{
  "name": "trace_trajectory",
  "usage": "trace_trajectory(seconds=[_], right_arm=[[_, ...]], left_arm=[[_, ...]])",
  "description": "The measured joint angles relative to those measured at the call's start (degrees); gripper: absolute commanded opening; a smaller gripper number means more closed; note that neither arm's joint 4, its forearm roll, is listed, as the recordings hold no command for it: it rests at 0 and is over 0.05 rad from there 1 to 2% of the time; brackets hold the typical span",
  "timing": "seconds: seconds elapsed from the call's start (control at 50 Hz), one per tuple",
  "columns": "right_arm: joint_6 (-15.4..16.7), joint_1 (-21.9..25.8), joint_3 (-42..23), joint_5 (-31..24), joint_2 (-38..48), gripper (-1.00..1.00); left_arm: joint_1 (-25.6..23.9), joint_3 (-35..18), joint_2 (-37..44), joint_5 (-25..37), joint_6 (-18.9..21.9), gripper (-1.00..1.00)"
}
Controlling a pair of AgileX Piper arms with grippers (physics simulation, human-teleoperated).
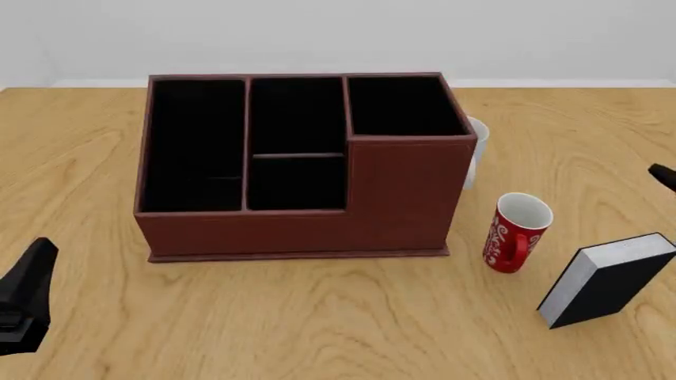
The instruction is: Pick up the book and place it in the right compartment of the caddy.
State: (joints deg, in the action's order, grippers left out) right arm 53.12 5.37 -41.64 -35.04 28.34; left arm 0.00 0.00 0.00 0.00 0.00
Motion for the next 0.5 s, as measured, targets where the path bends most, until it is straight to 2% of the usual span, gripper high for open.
trace_trajectory(seconds=[0.22, 0.5], right_arm=[[4.92, -1.42, -3.11, -2.59, 4.12, 1.0], [8.77, -3.14, -6.15, -5.84, 8.7, 1.0]], left_arm=[[0.0, 0.0, 0.0, 0.0, 0.0, 1.0], [0.0, 0.0, 0.0, 0.0, 0.0, 1.0]])
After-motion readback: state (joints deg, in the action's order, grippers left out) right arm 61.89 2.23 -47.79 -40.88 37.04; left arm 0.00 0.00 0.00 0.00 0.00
